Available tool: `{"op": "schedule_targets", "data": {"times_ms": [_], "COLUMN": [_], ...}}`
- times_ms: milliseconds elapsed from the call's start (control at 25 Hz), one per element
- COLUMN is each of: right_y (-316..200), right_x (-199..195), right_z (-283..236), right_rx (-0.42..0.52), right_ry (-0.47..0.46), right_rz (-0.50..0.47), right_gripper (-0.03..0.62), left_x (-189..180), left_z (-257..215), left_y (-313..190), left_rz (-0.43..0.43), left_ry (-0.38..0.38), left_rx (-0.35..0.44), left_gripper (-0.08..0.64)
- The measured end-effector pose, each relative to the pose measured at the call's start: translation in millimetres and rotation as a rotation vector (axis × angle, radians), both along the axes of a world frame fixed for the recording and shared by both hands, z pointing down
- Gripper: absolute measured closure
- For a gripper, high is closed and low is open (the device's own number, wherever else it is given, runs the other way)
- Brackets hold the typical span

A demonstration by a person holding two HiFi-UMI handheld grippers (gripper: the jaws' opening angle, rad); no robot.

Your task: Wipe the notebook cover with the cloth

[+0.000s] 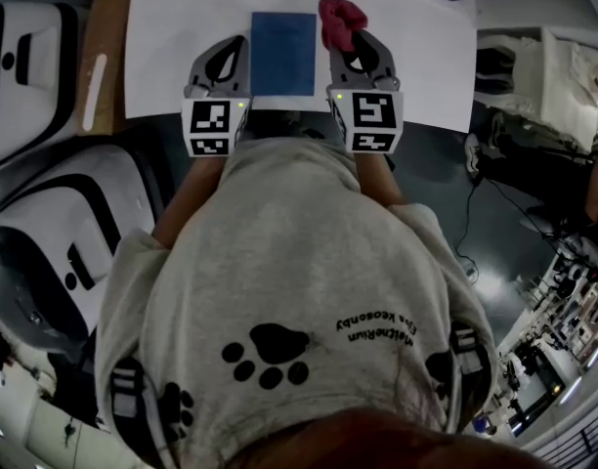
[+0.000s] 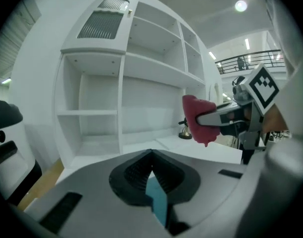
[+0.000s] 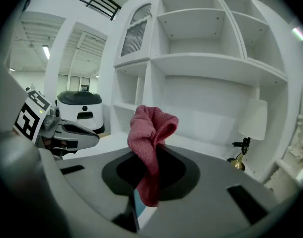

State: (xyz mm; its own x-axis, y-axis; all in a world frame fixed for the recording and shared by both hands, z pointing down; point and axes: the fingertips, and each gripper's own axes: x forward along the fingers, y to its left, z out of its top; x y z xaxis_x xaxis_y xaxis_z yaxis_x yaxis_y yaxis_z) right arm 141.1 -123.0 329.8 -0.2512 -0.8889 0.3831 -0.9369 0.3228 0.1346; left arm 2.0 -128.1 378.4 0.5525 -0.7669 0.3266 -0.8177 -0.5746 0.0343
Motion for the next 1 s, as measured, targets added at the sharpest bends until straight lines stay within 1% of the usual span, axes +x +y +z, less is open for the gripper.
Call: {"op": "schedule_targets", "data": {"times_ms": [120,240,400,480,560,680,840,1000], "right_y": [-1,1,6,9,13,16,15,17], "right_x": [-3,-8,-14,-17,-22,-25,-14,-20], "right_z": [-23,-39,-50,-56,-60,-57,-52,-55], "right_rx": [0.06,0.113,0.17,0.195,0.211,0.21,0.218,0.225], "right_ry": [-0.035,-0.066,-0.093,-0.109,-0.117,-0.126,-0.133,-0.124], "right_rz": [0.017,0.025,0.027,0.02,0.01,0.001,-0.001,-0.003], "right_gripper": [0.532,0.532,0.532,0.532,0.532,0.532,0.532,0.532], "left_x": [2,5,11,14,17,23,38,34], "left_z": [-36,-66,-93,-101,-106,-107,-103,-103], "left_y": [-6,-9,-5,-1,3,8,12,16], "left_rz": [-0.008,-0.011,-0.004,0.0,0.005,0.013,0.019,0.027], "left_ry": [0.029,0.063,0.086,0.096,0.109,0.114,0.12,0.112], "left_rx": [0.078,0.133,0.213,0.239,0.25,0.258,0.264,0.255], "left_gripper": [0.548,0.548,0.548,0.548,0.548,0.548,0.548,0.548]}}
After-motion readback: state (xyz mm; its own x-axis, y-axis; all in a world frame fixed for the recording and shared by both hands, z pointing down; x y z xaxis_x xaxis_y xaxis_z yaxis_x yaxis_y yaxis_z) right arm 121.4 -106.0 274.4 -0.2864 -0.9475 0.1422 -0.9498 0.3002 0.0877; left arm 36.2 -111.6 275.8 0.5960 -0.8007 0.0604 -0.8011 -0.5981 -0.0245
